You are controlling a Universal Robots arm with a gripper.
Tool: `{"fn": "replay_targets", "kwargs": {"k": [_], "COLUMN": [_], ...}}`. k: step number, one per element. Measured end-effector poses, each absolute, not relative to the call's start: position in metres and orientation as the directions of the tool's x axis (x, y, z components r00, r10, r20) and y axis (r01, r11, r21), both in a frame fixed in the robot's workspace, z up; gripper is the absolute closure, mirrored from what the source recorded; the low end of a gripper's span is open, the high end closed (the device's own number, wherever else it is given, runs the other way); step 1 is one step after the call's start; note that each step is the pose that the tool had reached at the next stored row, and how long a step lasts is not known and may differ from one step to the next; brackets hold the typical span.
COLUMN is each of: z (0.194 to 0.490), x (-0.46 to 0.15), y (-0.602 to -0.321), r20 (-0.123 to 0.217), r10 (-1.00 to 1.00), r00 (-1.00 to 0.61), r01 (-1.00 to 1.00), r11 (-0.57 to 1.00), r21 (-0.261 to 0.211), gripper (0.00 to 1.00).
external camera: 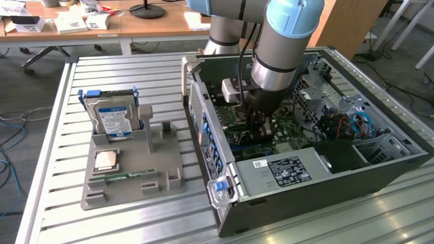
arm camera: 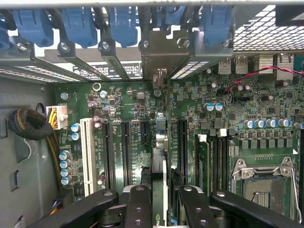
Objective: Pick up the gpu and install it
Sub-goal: 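Insert the gpu into the slot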
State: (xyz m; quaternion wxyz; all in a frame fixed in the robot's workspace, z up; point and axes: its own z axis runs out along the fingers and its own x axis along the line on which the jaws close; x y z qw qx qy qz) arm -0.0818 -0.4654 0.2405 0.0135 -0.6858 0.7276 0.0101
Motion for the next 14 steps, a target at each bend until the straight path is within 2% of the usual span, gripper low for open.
{"fn": "replay_targets", "kwargs": {"k": [14], "z": [0.2396], "x": [-0.0818], "y": [-0.4654], "r20": [-0.034], "r10": [-0.998], "r00": [-0.059], "r01": [-0.998], "r11": [0.059], "r21": [-0.004], "gripper": [0.73]}}
